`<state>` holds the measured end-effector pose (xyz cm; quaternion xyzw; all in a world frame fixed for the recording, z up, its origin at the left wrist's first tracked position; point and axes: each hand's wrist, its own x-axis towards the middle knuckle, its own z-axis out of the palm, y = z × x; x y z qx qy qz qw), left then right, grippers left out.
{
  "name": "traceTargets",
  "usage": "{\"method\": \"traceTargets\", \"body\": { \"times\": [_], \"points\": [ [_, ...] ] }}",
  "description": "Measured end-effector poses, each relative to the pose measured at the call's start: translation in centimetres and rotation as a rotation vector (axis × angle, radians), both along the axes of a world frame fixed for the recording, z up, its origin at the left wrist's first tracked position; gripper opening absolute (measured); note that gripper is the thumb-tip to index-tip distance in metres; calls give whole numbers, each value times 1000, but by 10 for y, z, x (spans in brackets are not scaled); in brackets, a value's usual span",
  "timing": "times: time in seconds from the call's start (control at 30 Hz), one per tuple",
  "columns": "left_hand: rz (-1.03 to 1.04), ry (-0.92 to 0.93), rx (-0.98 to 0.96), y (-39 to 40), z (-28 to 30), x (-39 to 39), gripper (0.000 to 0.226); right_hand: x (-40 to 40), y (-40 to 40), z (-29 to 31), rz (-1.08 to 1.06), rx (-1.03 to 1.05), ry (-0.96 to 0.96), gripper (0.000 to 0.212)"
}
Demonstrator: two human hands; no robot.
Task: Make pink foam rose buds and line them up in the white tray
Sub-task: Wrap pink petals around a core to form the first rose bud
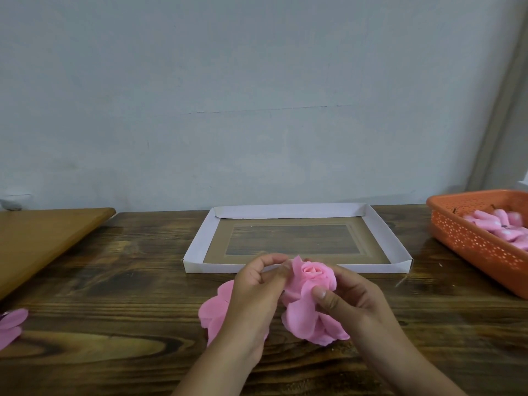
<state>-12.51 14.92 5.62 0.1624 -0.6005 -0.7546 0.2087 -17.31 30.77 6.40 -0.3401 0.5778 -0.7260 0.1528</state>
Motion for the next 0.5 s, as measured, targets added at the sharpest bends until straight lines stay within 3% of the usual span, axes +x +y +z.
{"method": "traceTargets", "body": {
  "times": [0.5],
  "points": [
    [17,68,-148,7,5,6,5,-2,0,-1,19,5,-30,26]
  ]
}}
